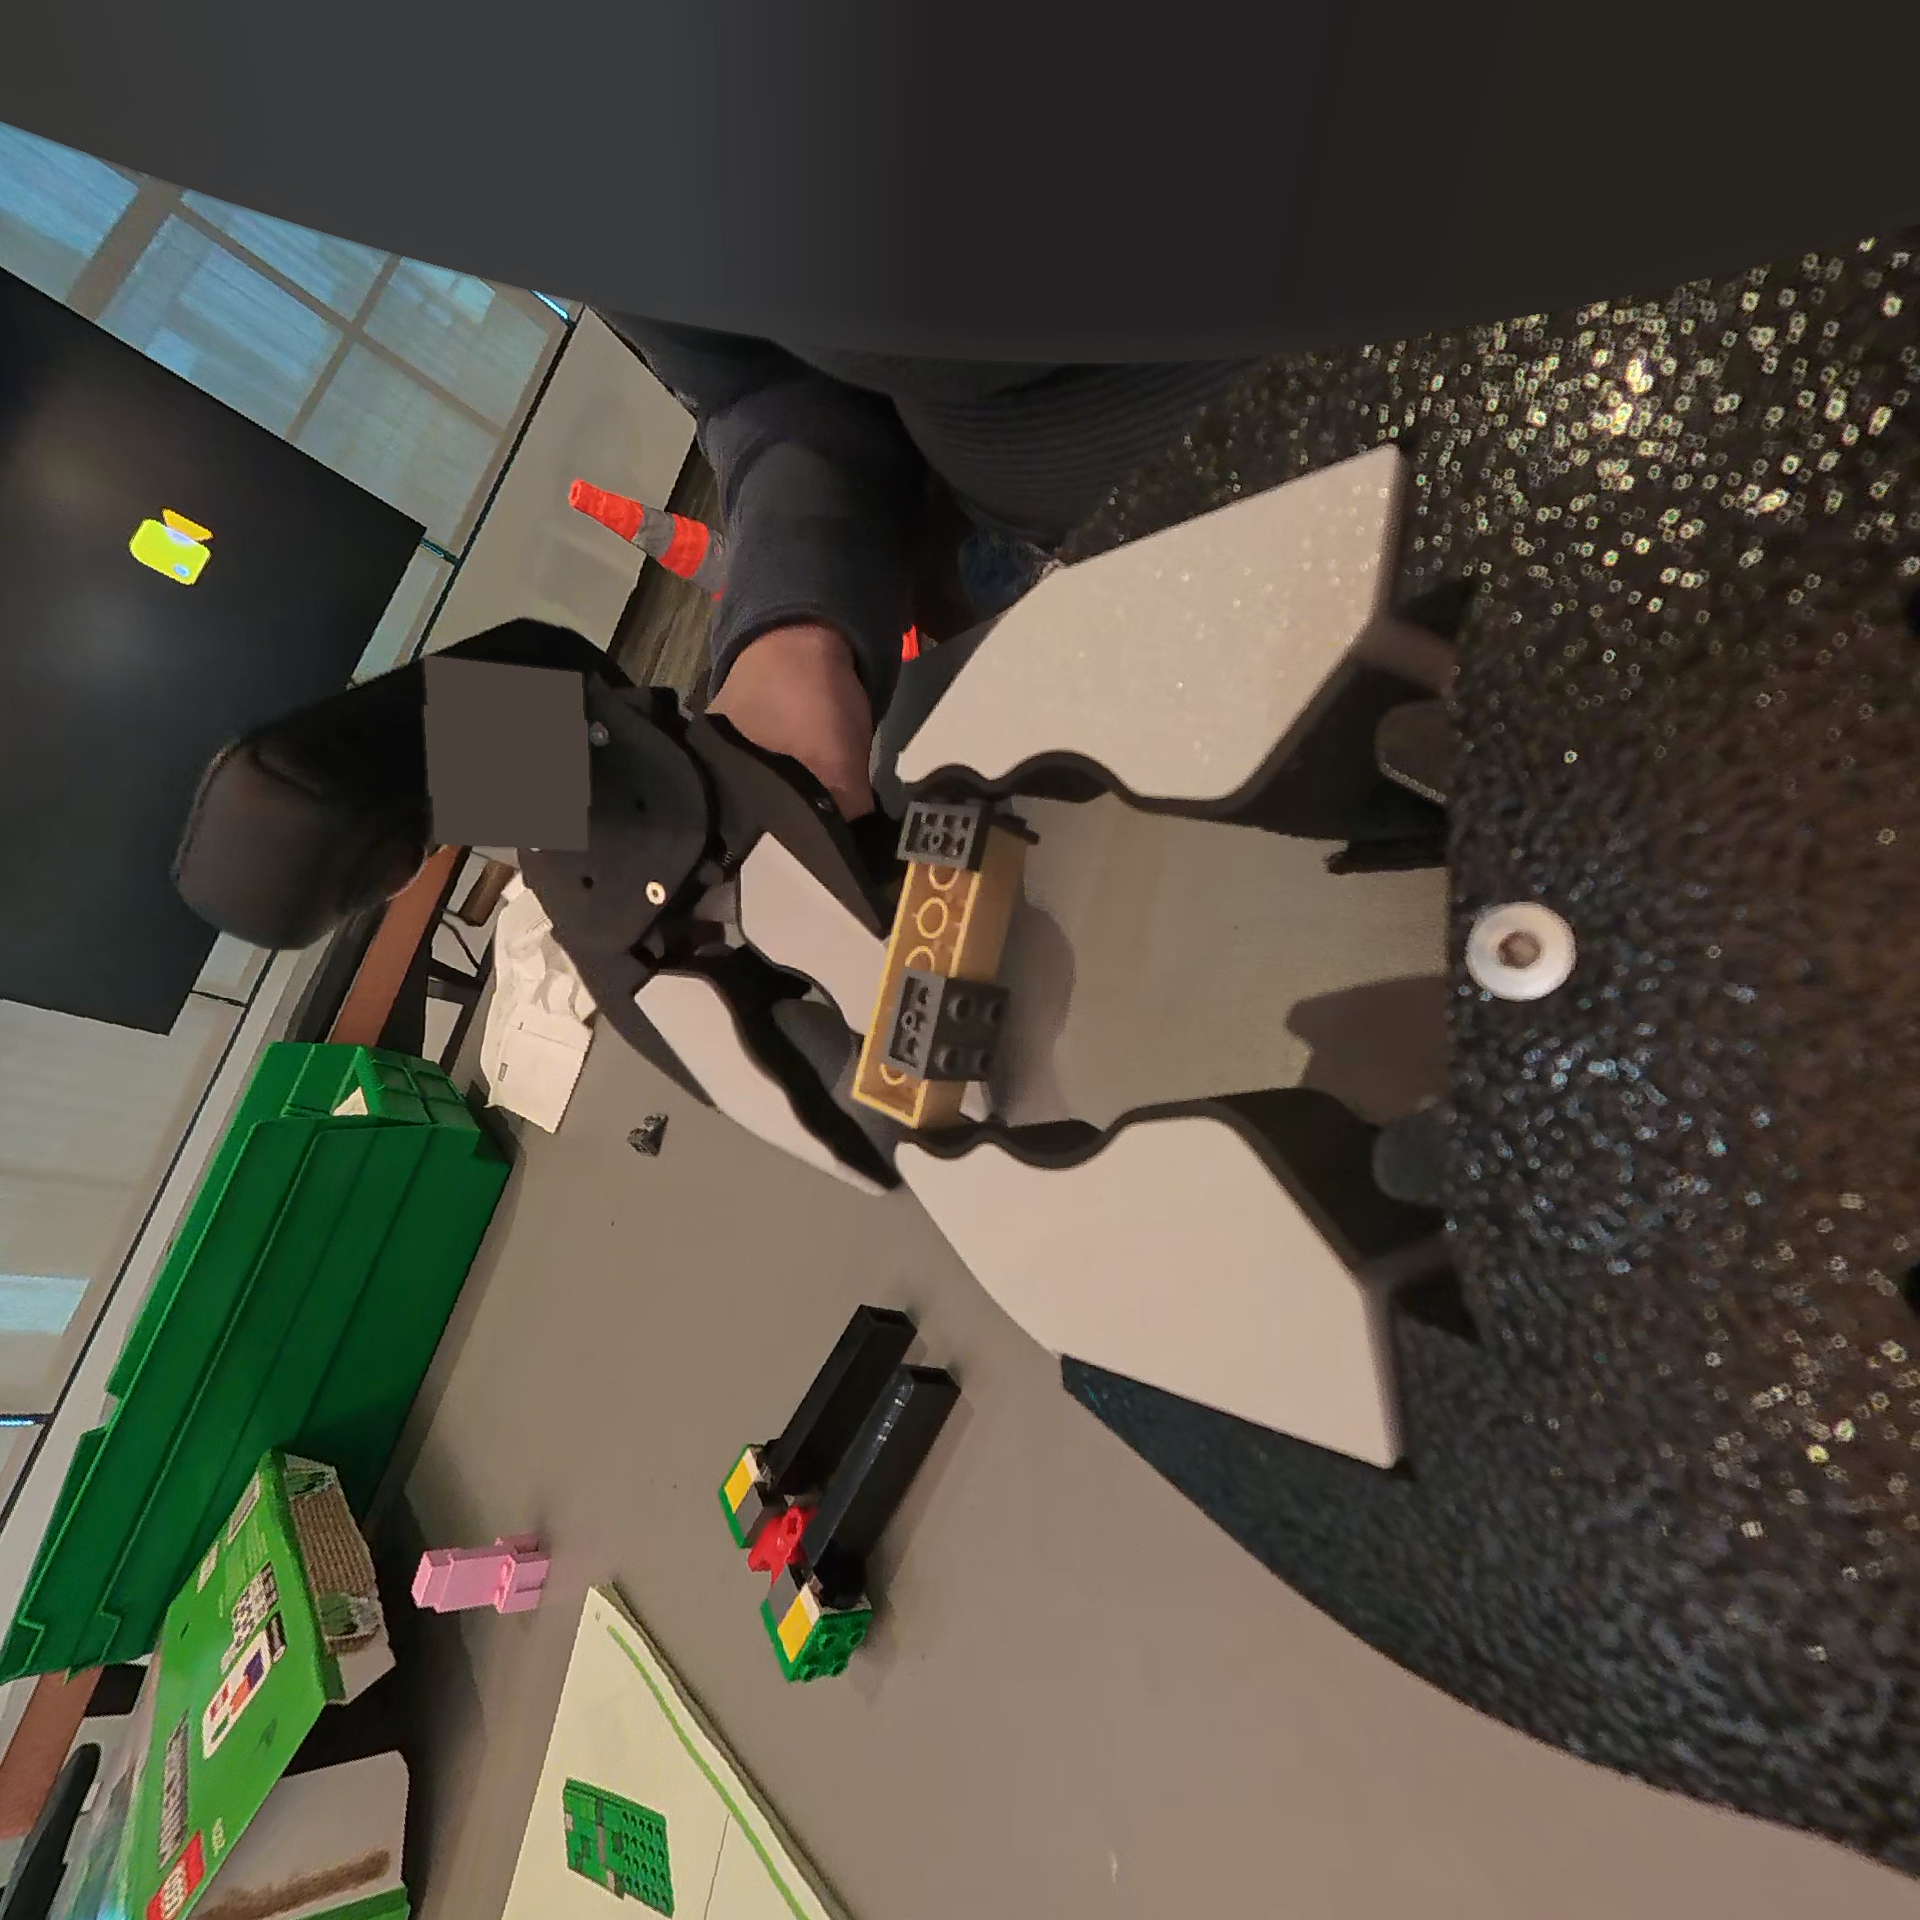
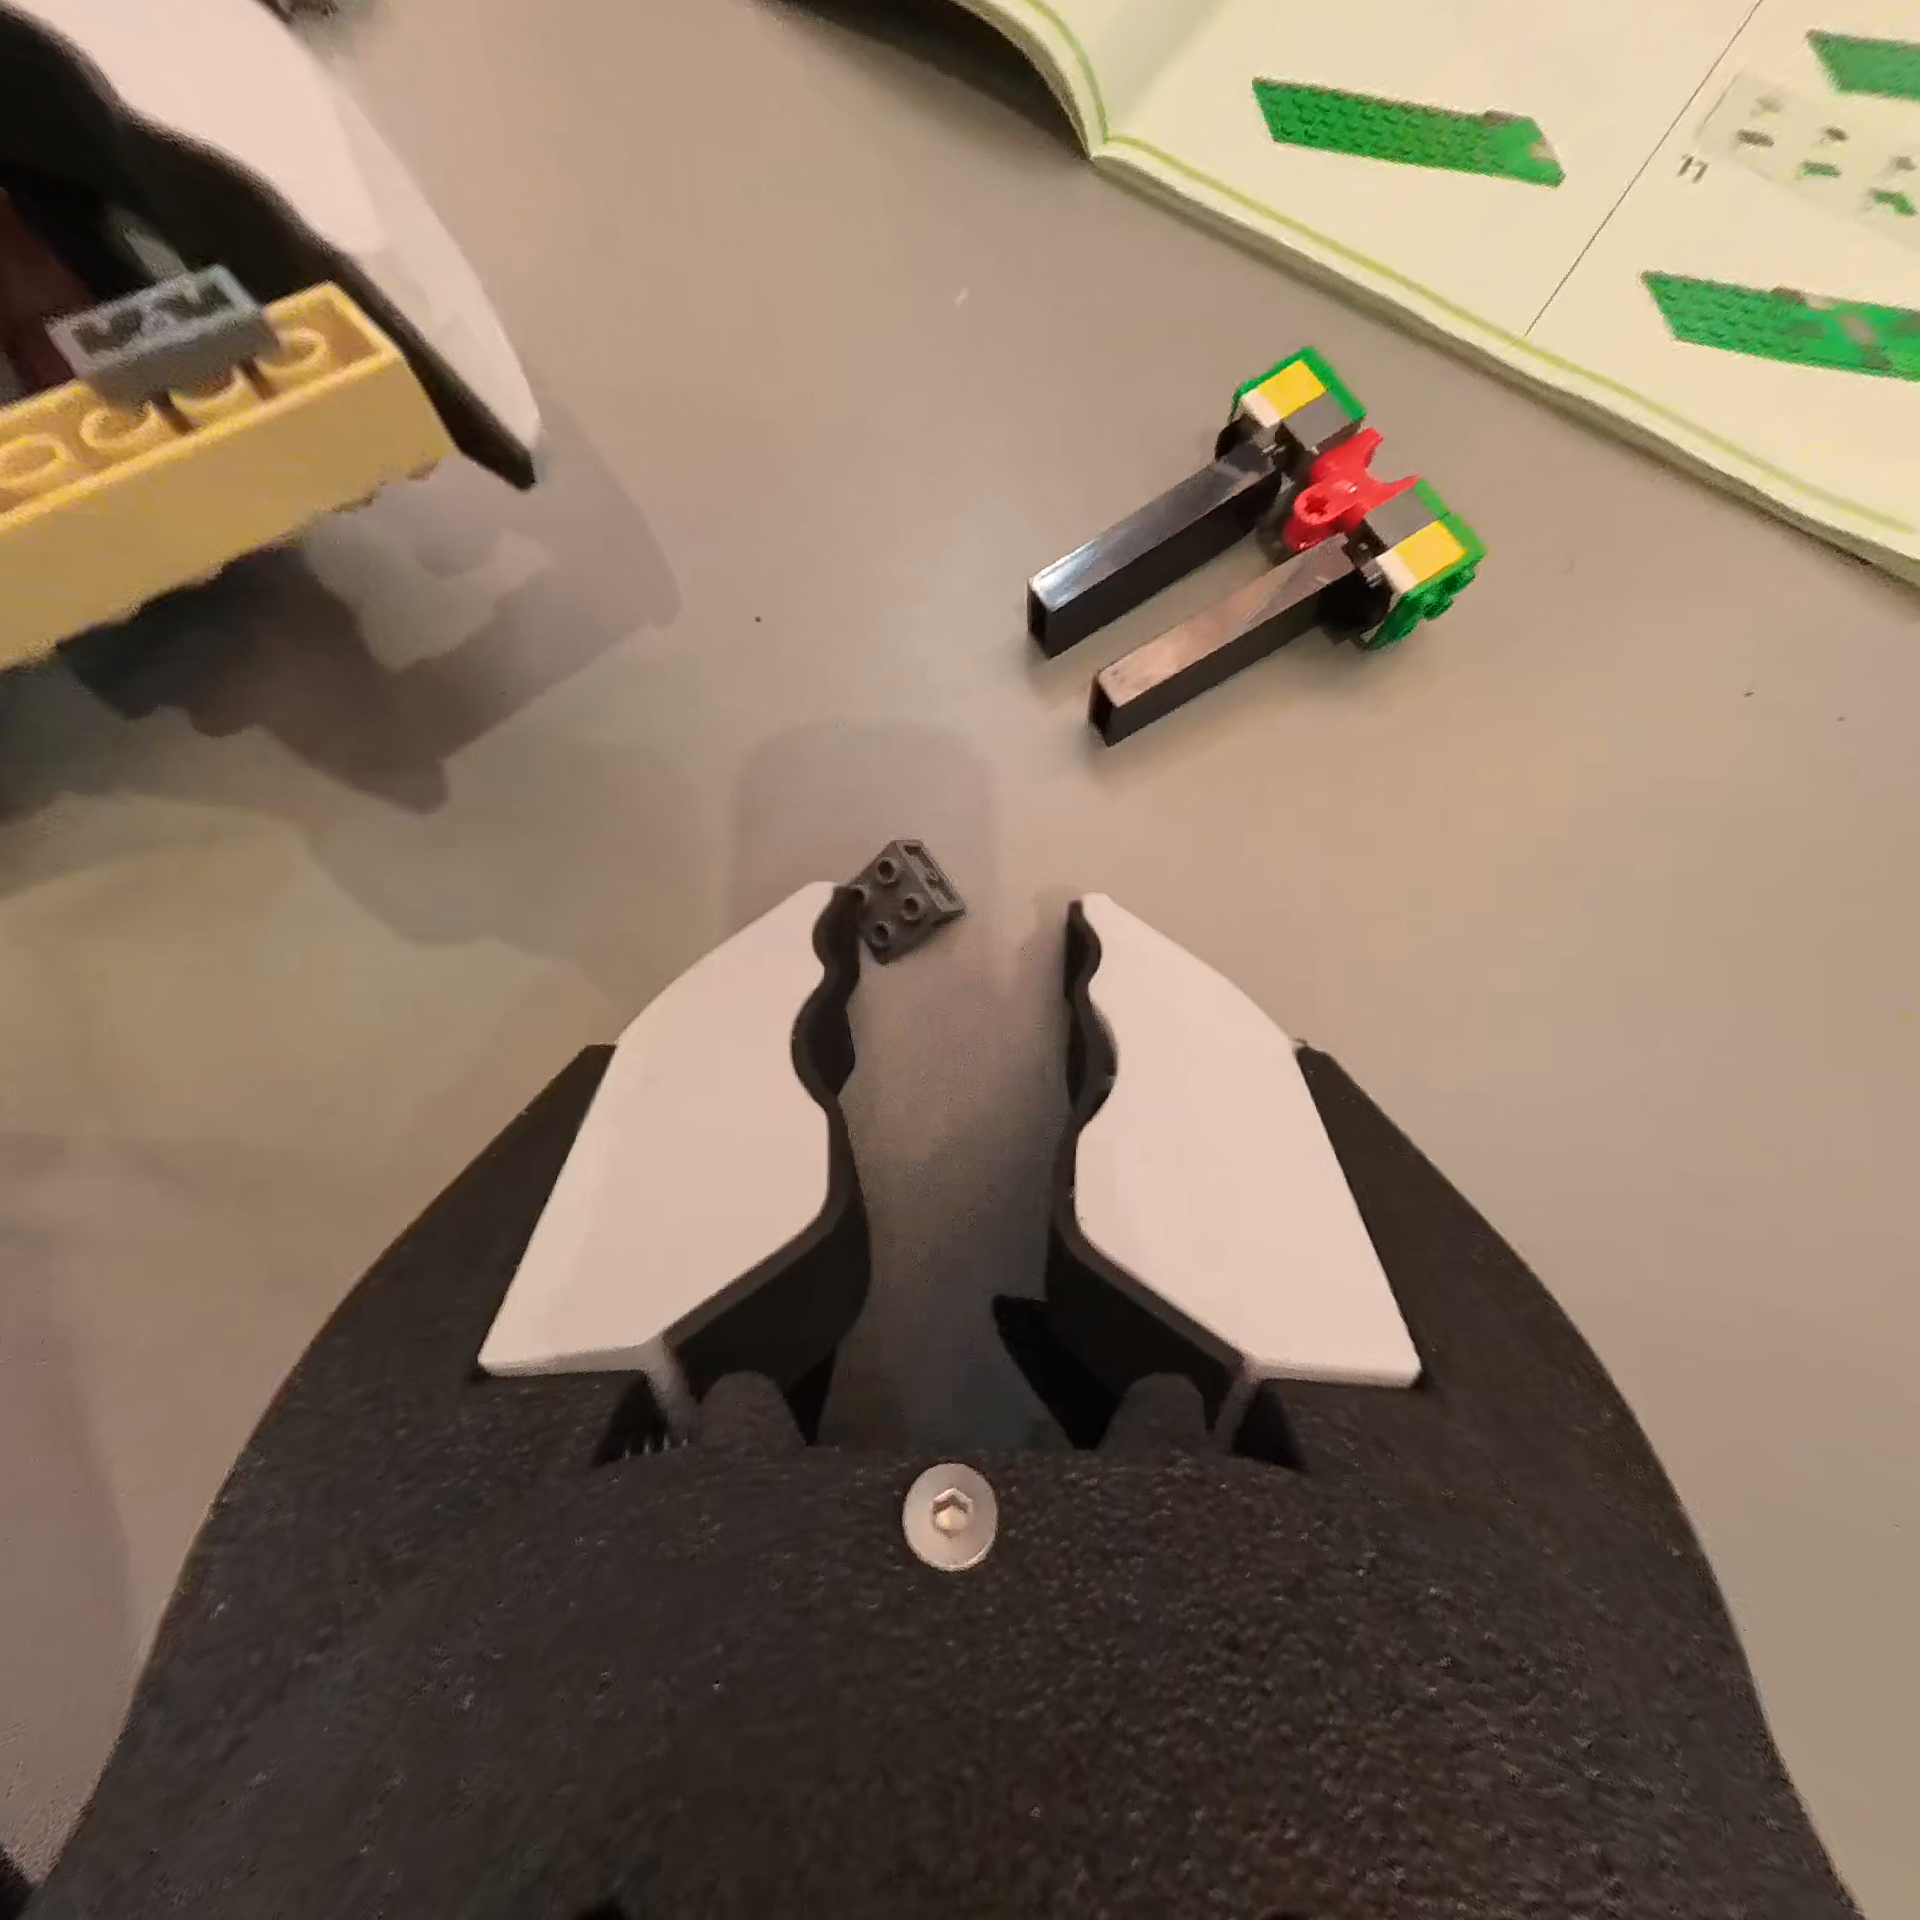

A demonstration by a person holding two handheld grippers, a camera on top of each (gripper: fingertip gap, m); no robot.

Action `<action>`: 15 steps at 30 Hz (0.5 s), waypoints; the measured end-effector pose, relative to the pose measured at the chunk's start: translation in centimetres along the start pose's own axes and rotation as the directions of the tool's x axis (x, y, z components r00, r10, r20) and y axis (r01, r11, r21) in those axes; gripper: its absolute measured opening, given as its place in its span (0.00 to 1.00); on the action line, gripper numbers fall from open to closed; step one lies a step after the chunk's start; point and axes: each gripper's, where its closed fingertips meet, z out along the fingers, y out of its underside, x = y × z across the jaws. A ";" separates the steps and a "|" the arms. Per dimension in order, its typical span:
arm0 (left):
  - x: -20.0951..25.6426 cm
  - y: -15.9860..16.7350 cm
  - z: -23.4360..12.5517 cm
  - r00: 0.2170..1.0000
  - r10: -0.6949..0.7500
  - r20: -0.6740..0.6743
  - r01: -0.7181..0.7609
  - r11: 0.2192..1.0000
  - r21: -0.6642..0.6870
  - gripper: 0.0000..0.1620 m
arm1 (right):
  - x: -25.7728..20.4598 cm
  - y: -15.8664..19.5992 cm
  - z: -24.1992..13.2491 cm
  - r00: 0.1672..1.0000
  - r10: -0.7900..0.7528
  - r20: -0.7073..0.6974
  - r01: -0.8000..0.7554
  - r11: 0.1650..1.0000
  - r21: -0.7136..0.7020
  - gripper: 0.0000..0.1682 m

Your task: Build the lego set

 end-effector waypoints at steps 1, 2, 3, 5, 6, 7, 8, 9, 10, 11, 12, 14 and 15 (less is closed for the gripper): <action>0.0 0.0 0.0 1.000 0.001 0.000 -0.001 1.000 -0.001 0.36 | -0.3 -0.1 0.0 1.000 0.017 0.017 -0.017 1.000 0.004 0.22; 0.0 0.0 0.0 1.000 0.002 0.001 -0.002 1.000 -0.002 0.36 | -0.6 -0.2 0.0 0.999 0.033 0.032 -0.033 0.999 0.007 0.21; 0.0 0.0 0.0 1.000 0.001 0.001 -0.001 1.000 -0.001 0.36 | -0.9 -0.2 0.1 0.999 0.037 0.039 -0.037 0.999 0.005 0.20; 0.0 0.0 0.0 1.000 -0.001 0.000 0.001 1.000 0.001 0.36 | -1.1 0.0 0.1 1.000 0.022 0.022 -0.022 1.000 -0.010 0.18; 0.0 0.0 0.0 1.000 -0.003 0.000 0.003 1.000 0.001 0.36 | -1.1 0.0 0.1 1.000 0.010 0.006 -0.010 1.000 -0.020 0.18; 0.0 0.0 0.0 1.000 -0.003 0.000 0.003 1.000 0.002 0.36 | -1.1 0.1 0.1 1.000 0.000 -0.005 -0.001 1.000 -0.029 0.17; 0.0 0.0 0.0 1.000 -0.003 -0.001 0.003 1.000 0.002 0.36 | -1.2 0.2 0.1 1.000 -0.005 -0.007 0.005 0.999 -0.035 0.16; 0.0 0.0 0.0 1.000 -0.003 0.000 0.003 1.000 0.003 0.36 | -1.4 0.3 0.0 1.000 -0.006 -0.004 0.006 0.999 -0.042 0.16; 0.0 0.0 0.0 1.000 -0.003 -0.001 0.003 1.000 0.004 0.36 | -1.5 0.3 0.0 1.000 -0.009 -0.004 0.009 0.999 -0.049 0.16; 0.0 0.0 0.0 1.000 -0.004 -0.001 0.004 1.000 0.005 0.36 | -1.5 0.4 -0.1 1.000 -0.016 -0.006 0.015 0.998 -0.059 0.16; 0.0 -0.1 -0.1 1.000 -0.005 -0.001 0.005 1.000 0.005 0.36 | -1.5 0.5 -0.2 1.000 -0.027 -0.012 0.026 0.997 -0.067 0.16; 0.0 -0.1 0.0 1.000 -0.005 -0.001 0.005 1.000 0.006 0.36 | -1.6 0.3 -0.4 0.999 -0.038 -0.010 0.037 0.998 -0.055 0.16; 0.0 -0.1 0.0 1.000 -0.004 -0.001 0.004 1.000 0.005 0.36 | -1.8 0.1 -0.4 1.000 -0.021 0.011 0.021 0.999 -0.040 0.17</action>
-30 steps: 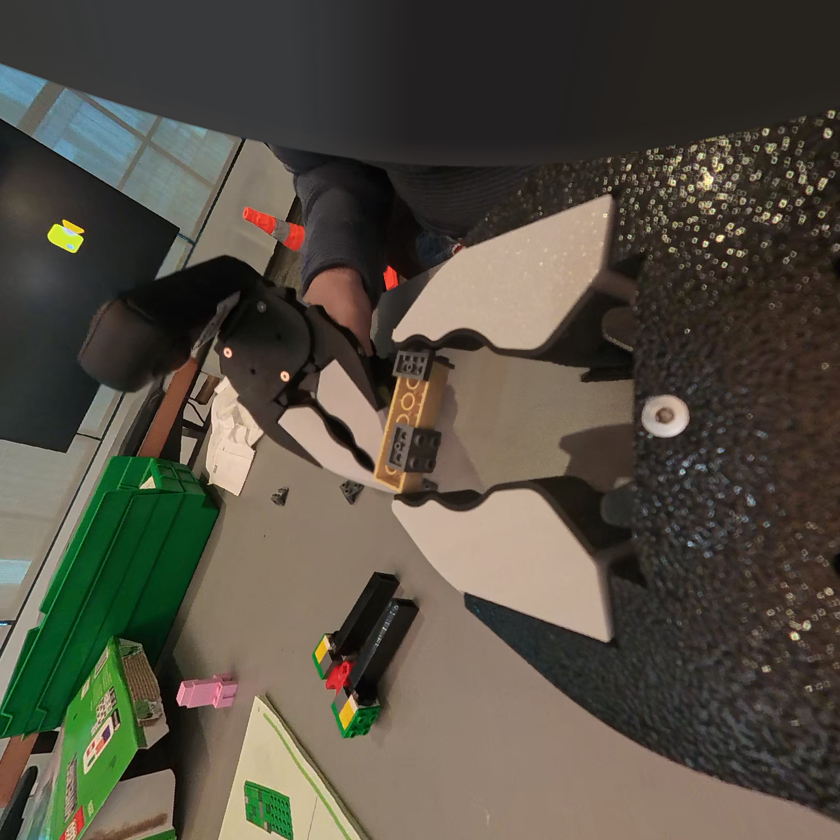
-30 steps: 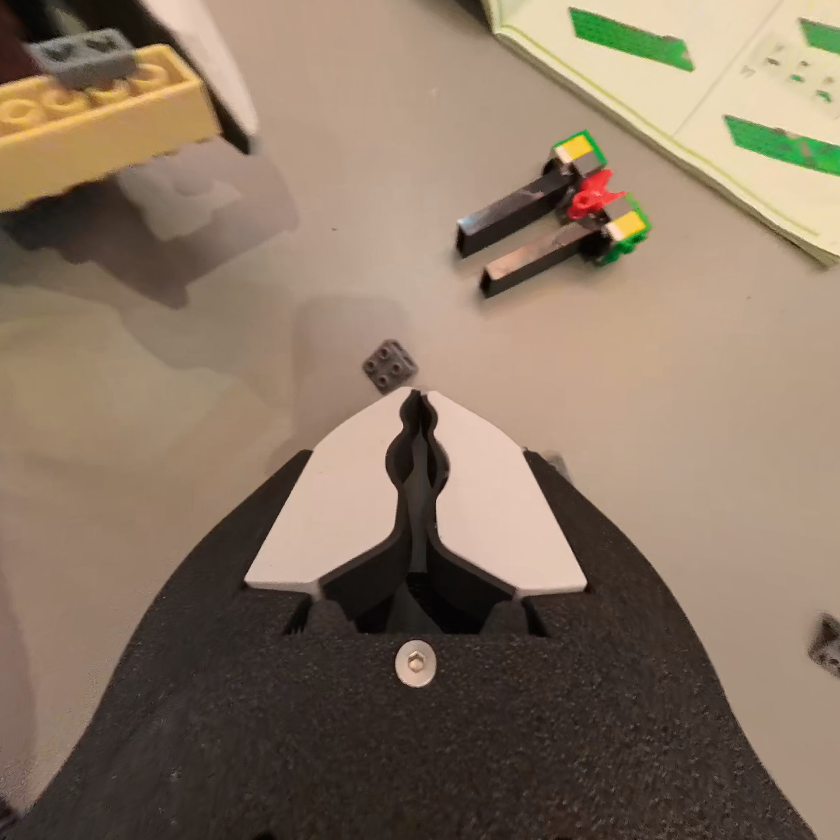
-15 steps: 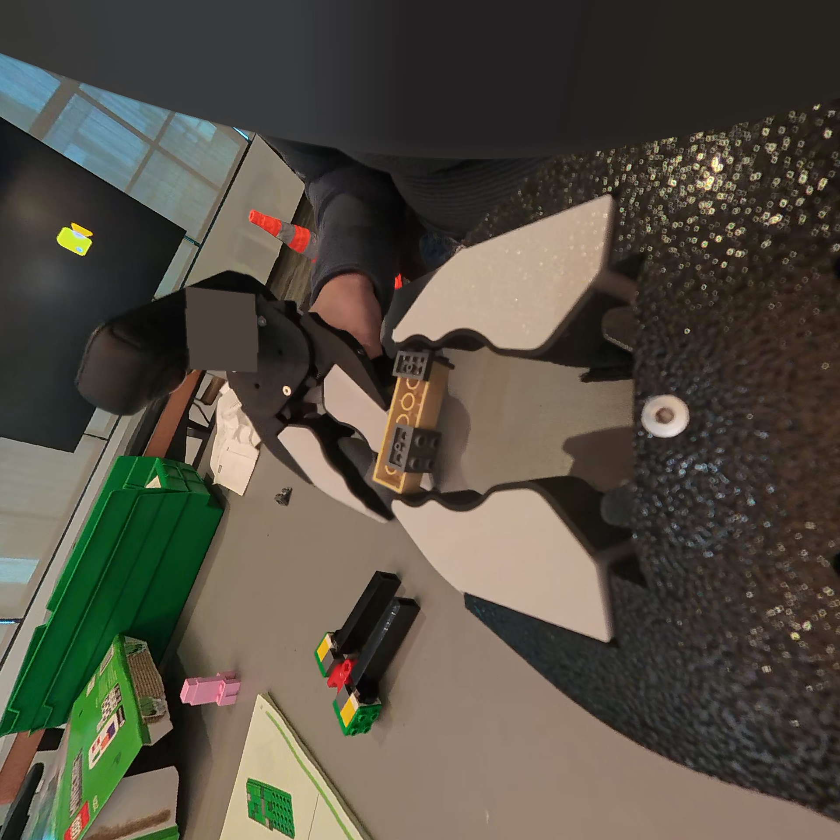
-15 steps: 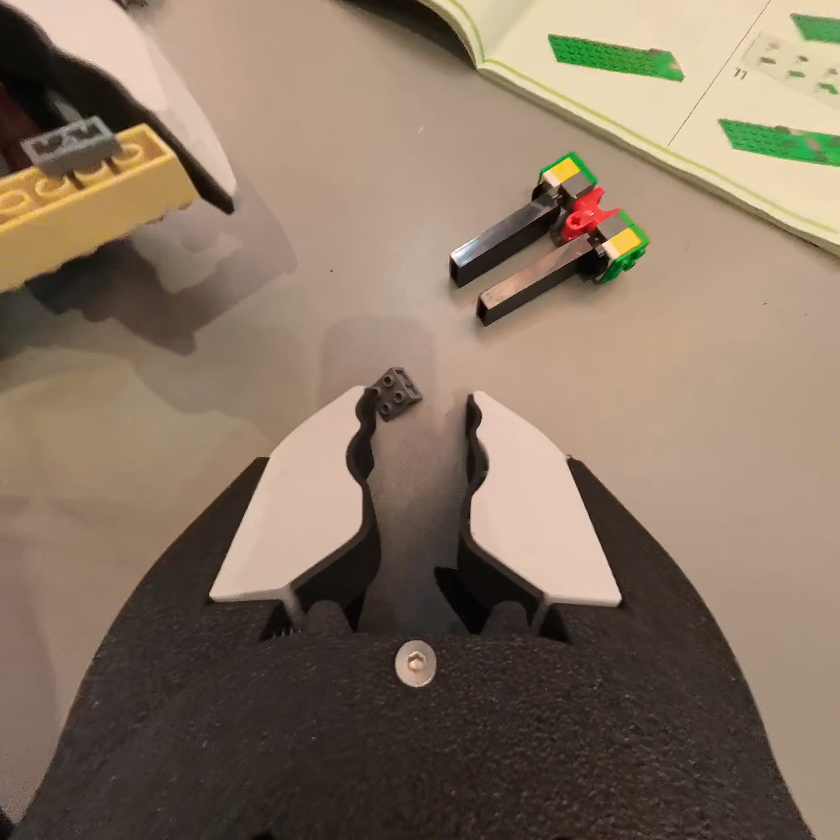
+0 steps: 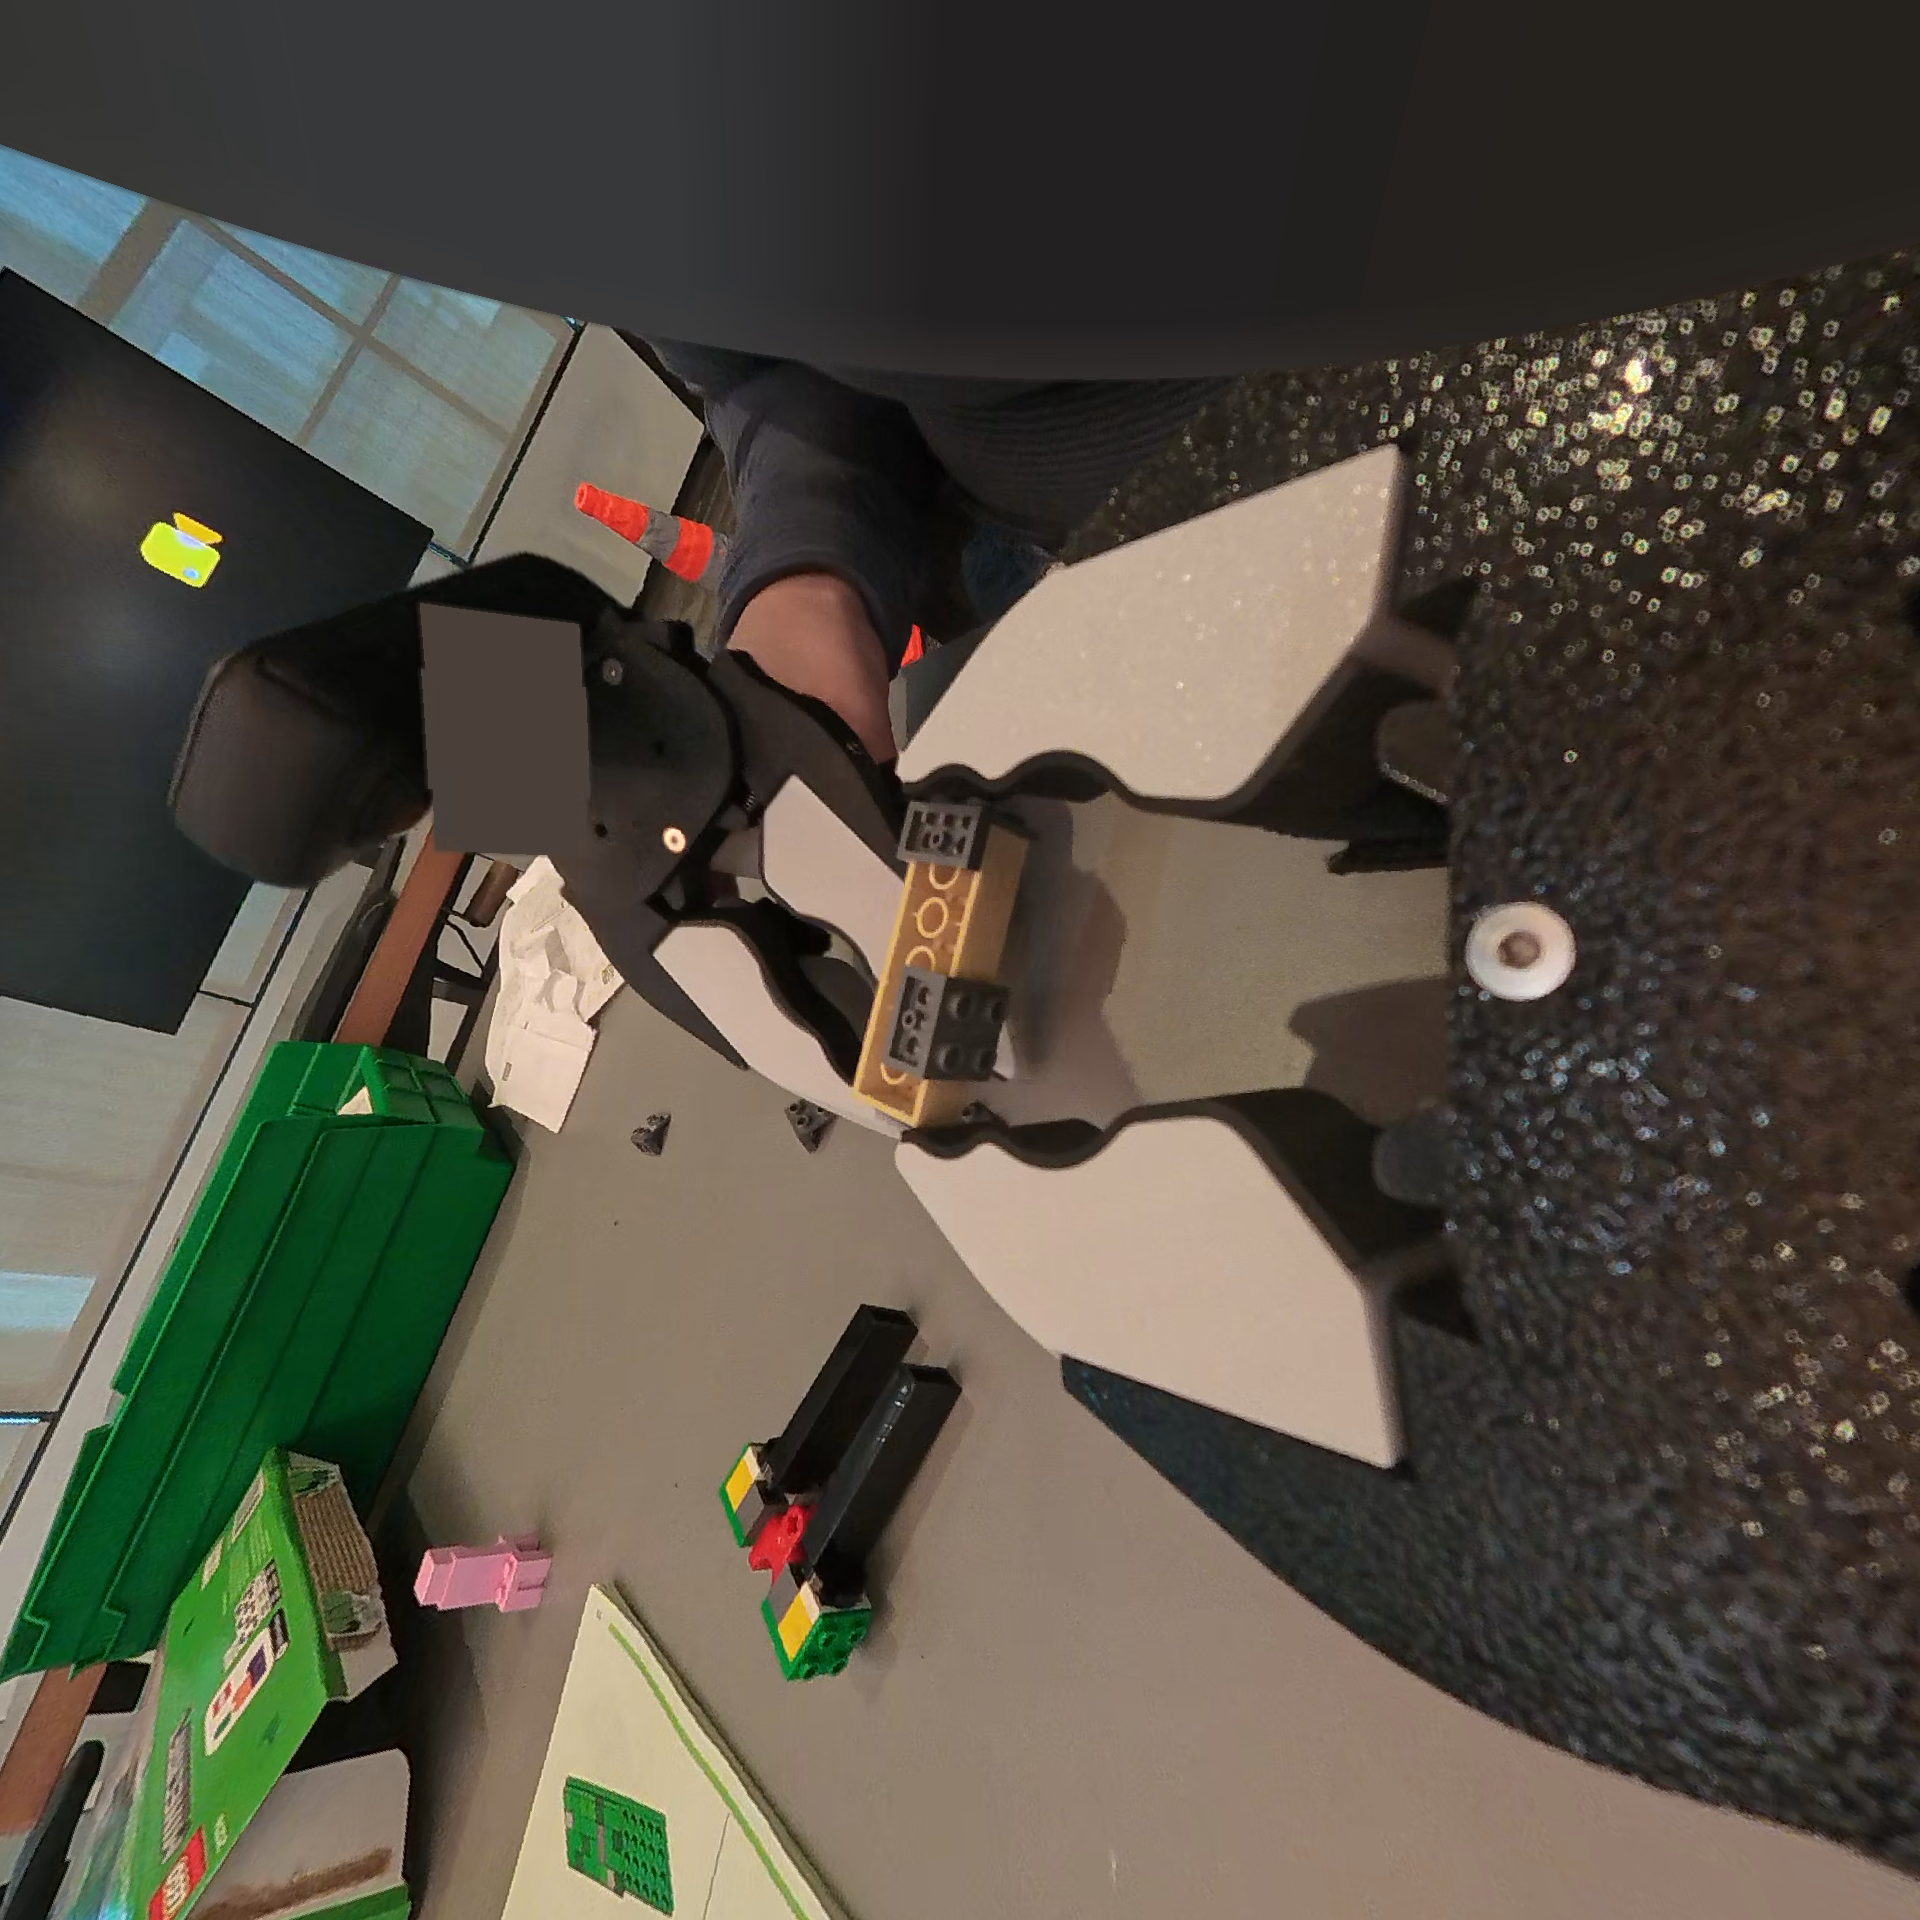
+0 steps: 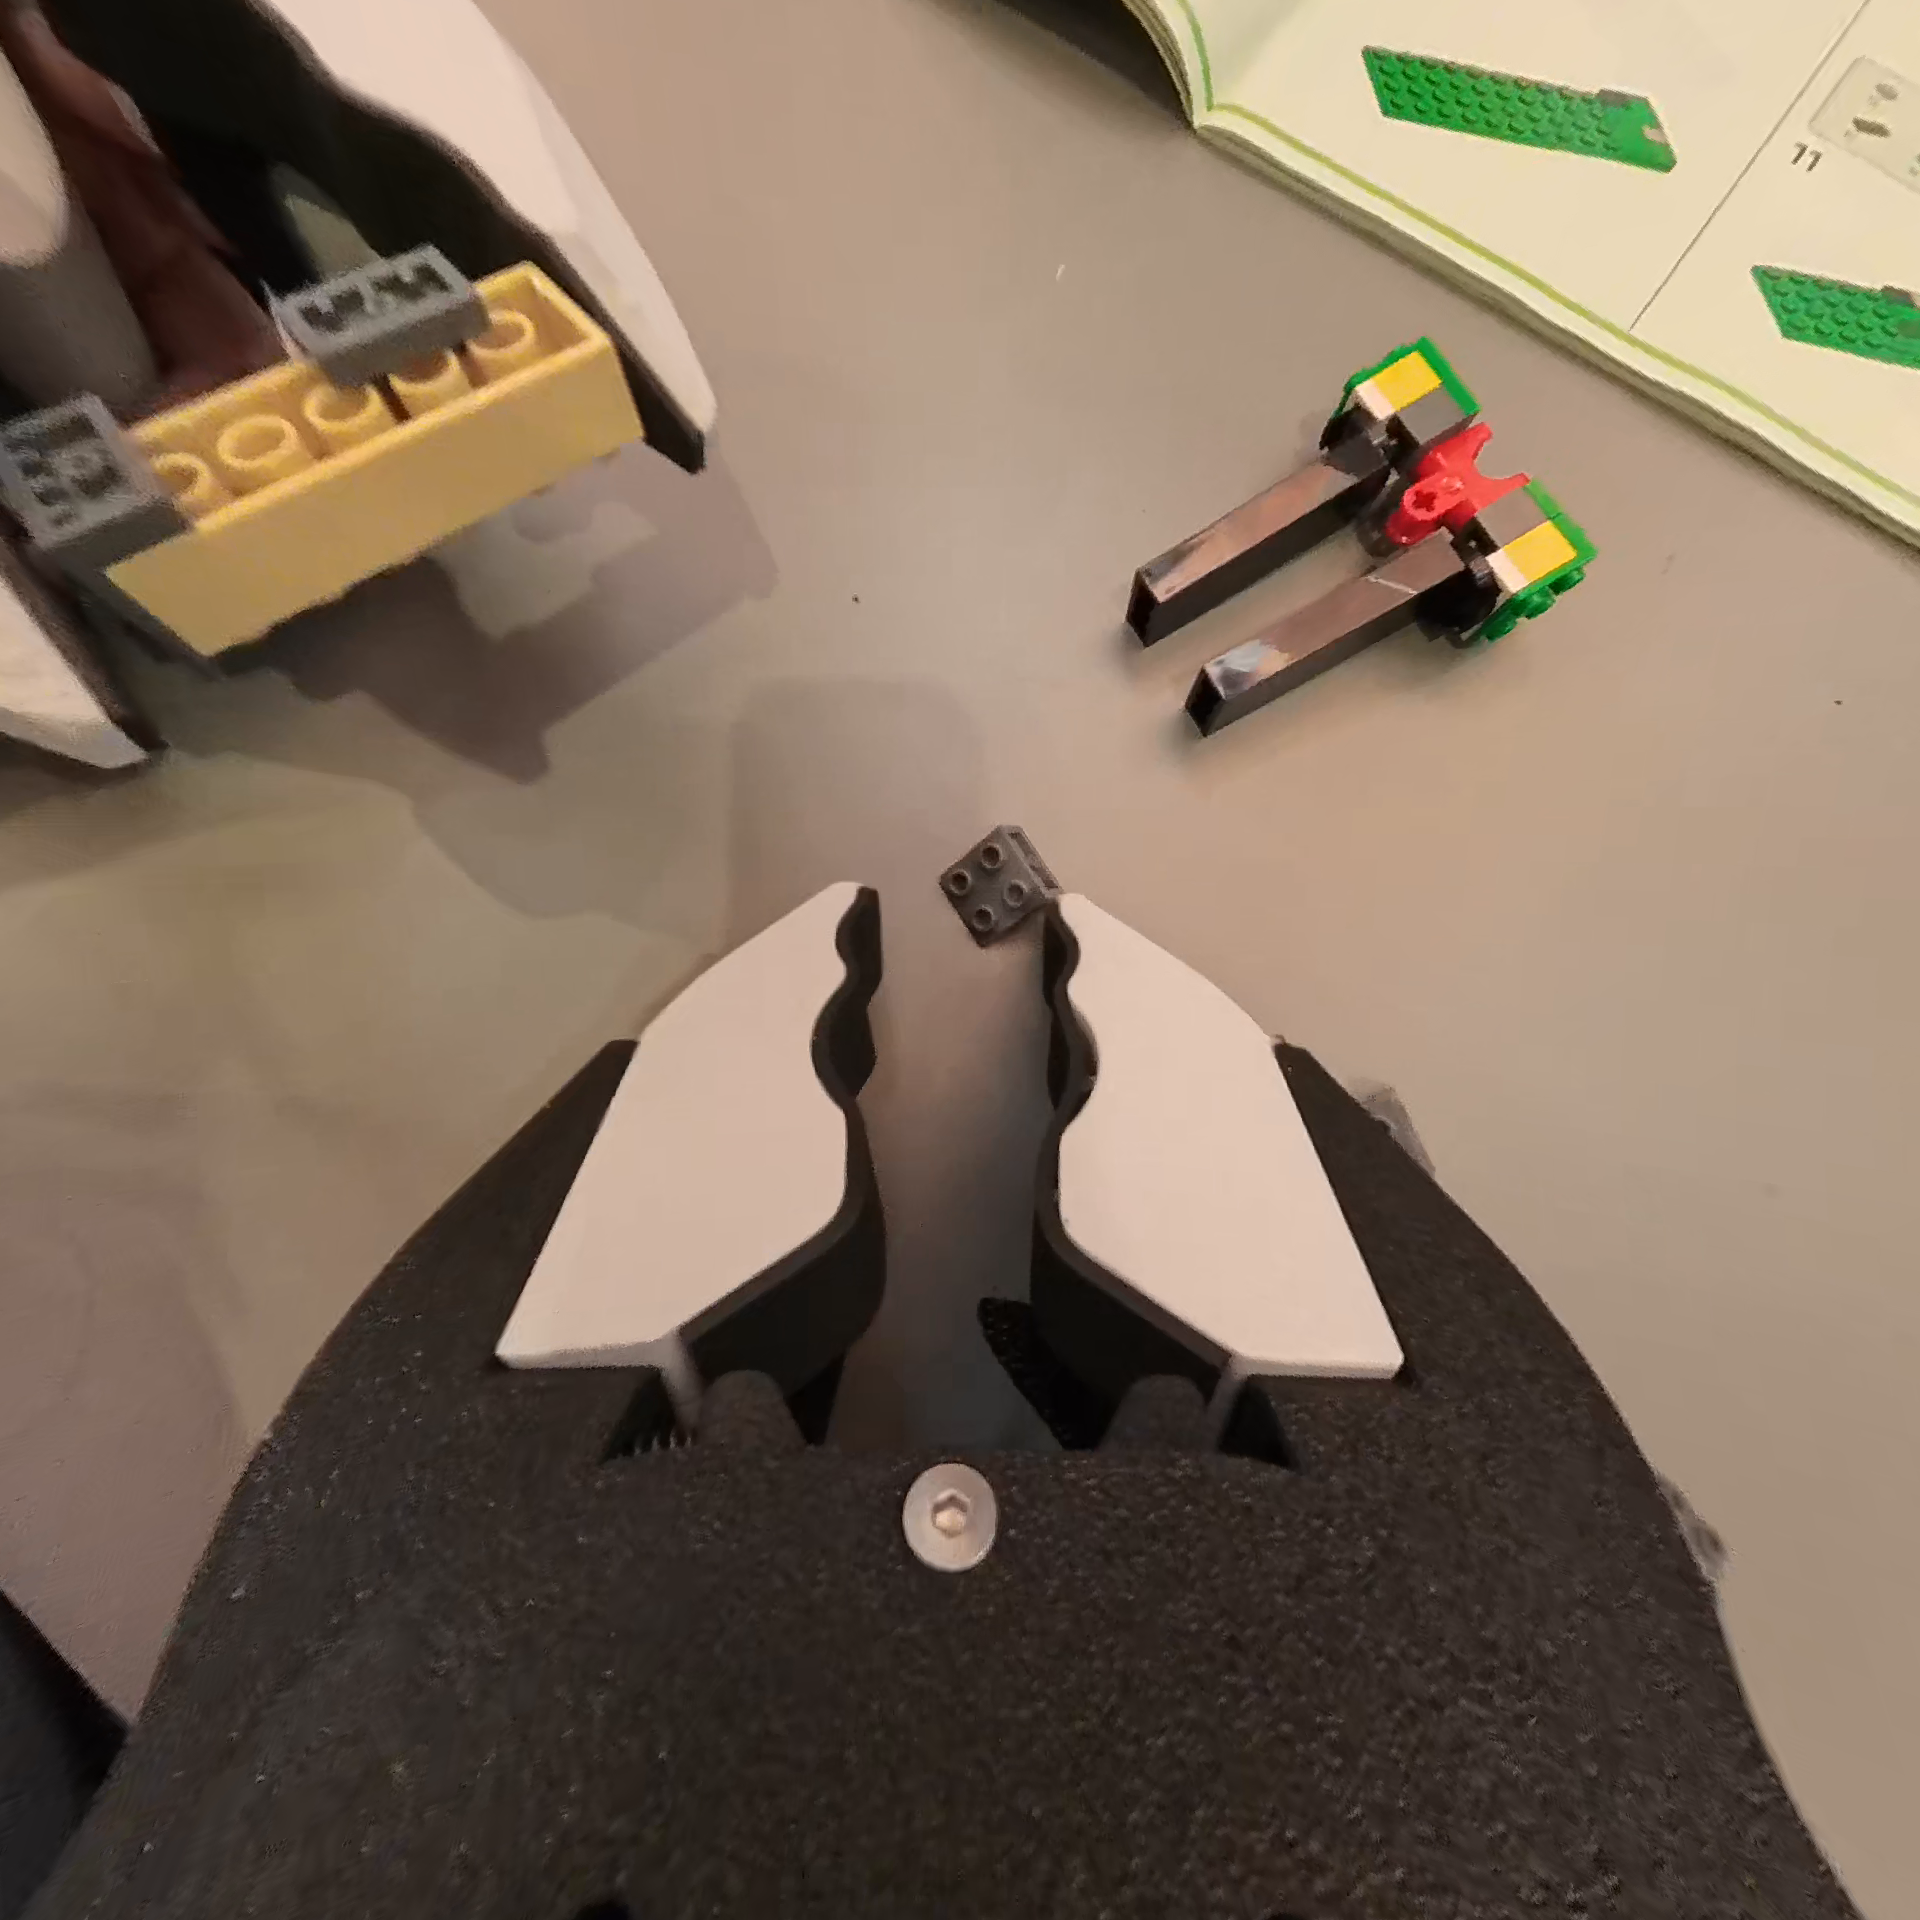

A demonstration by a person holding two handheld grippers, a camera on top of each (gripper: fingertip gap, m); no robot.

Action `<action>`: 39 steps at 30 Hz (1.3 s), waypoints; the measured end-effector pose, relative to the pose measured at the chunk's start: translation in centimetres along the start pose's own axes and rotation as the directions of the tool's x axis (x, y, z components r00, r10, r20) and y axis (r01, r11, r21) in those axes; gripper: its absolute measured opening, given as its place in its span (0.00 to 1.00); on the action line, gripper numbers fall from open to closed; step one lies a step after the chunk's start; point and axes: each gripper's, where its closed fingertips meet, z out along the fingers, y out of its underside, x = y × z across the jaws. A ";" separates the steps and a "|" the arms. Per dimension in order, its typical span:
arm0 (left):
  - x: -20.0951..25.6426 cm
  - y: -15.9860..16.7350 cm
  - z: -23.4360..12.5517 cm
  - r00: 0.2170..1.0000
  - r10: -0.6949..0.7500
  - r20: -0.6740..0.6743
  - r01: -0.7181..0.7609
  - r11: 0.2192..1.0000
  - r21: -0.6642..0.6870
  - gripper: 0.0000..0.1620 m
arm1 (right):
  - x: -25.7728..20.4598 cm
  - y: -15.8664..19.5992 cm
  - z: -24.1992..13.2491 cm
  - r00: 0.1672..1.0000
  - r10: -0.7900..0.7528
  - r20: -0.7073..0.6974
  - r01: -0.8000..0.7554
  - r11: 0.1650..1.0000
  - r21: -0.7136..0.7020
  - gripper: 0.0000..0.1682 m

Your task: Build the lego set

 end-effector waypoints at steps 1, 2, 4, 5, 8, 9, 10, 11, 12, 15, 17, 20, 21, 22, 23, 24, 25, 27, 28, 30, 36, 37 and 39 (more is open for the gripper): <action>0.0 0.0 0.0 1.000 0.001 0.000 -0.001 1.000 -0.001 0.36 | -0.1 0.0 0.2 0.999 0.035 0.022 -0.035 0.999 0.003 0.20; 0.0 0.0 0.0 1.000 0.001 0.000 -0.001 1.000 -0.003 0.36 | 0.0 0.1 0.4 0.997 0.071 0.038 -0.071 0.997 0.000 0.21; 0.0 0.0 0.0 1.000 0.003 0.000 -0.003 1.000 -0.004 0.36 | 0.5 -0.3 0.6 0.995 0.099 0.020 -0.100 0.995 0.022 0.21; 0.0 0.1 0.0 1.000 0.004 0.000 -0.004 1.000 -0.004 0.36 | 0.8 -0.3 0.7 0.996 0.093 0.002 -0.093 0.995 0.021 0.20; 0.0 0.1 0.1 1.000 0.004 0.000 -0.004 1.000 -0.005 0.36 | 0.8 -0.6 1.1 0.998 0.044 -0.034 -0.043 0.999 0.010 0.18; 0.0 0.1 0.1 1.000 0.004 0.000 -0.004 1.000 -0.005 0.36 | 0.8 -0.6 1.2 0.999 0.017 -0.047 -0.017 1.000 0.001 0.17; 0.0 0.1 0.1 1.000 0.004 0.001 -0.004 1.000 -0.005 0.36 | 1.0 -0.6 1.2 0.998 -0.011 -0.064 0.011 1.000 -0.010 0.15; 0.0 0.1 0.1 1.000 0.004 0.001 -0.004 1.000 -0.005 0.36 | 1.0 -0.6 1.3 0.996 -0.042 -0.074 0.041 0.999 -0.017 0.11; 0.0 0.1 0.1 1.000 0.005 0.001 -0.005 1.000 -0.005 0.36 | 0.8 -0.6 1.3 0.995 -0.072 -0.065 0.071 0.997 -0.019 0.10; 0.0 0.1 0.1 1.000 0.007 0.001 -0.007 1.000 -0.008 0.36 | -0.6 -0.9 1.6 0.970 -0.240 0.037 0.240 0.971 0.002 0.09; 0.0 0.1 0.1 1.000 0.008 0.001 -0.008 1.000 -0.010 0.36 | -2.3 -0.9 1.7 0.901 -0.399 0.171 0.395 0.917 0.061 0.09; 0.1 0.2 0.1 1.000 0.013 0.003 -0.013 1.000 -0.016 0.36 | -3.6 -1.1 1.4 0.787 -0.551 0.276 0.521 0.834 0.180 0.09; 0.1 0.2 0.2 1.000 0.014 0.003 -0.014 1.000 -0.018 0.36 | -3.4 -1.6 1.3 0.793 -0.556 0.251 0.518 0.831 0.204 0.09; 0.1 0.2 0.2 1.000 0.014 0.003 -0.013 1.000 -0.018 0.36 | -3.1 -2.0 1.1 0.814 -0.532 0.232 0.492 0.845 0.212 0.11; 0.0 0.2 0.1 1.000 0.013 0.003 -0.013 1.000 -0.016 0.36 | -3.1 -2.3 0.9 0.841 -0.489 0.232 0.447 0.869 0.210 0.15; 0.0 0.1 0.1 1.000 0.011 0.003 -0.011 1.000 -0.012 0.36 | -3.0 -2.5 0.7 0.871 -0.432 0.235 0.390 0.898 0.205 0.18; 0.0 0.1 0.1 1.000 0.009 0.003 -0.009 1.000 -0.009 0.36 | -3.1 -2.5 0.5 0.898 -0.371 0.237 0.328 0.923 0.201 0.18; 0.0 0.1 0.1 1.000 0.007 0.002 -0.007 1.000 -0.007 0.36 | -3.1 -2.2 0.3 0.935 -0.285 0.213 0.248 0.951 0.182 0.17; 0.0 0.1 0.1 1.000 0.008 0.002 -0.008 1.000 -0.009 0.36 | -2.9 -1.9 0.4 0.947 -0.262 0.184 0.232 0.958 0.168 0.17; 0.1 0.1 0.1 1.000 0.010 0.000 -0.010 1.000 -0.011 0.36 | -3.1 -1.5 0.4 0.942 -0.293 0.161 0.264 0.947 0.183 0.16; 0.0 0.0 0.0 1.000 0.001 -0.001 -0.001 1.000 0.000 0.36 | -1.1 -1.7 0.5 0.982 -0.189 0.004 0.187 0.974 0.130 0.15; 0.0 0.0 0.0 1.000 0.001 -0.001 -0.001 1.000 0.000 0.36 | -1.1 -2.0 0.3 0.989 -0.146 -0.002 0.144 0.979 0.144 0.15; 0.0 0.0 0.0 1.000 0.000 -0.003 0.000 1.000 -0.002 0.36 | -1.4 -2.9 -0.2 0.998 -0.058 0.015 0.054 0.979 0.198 0.19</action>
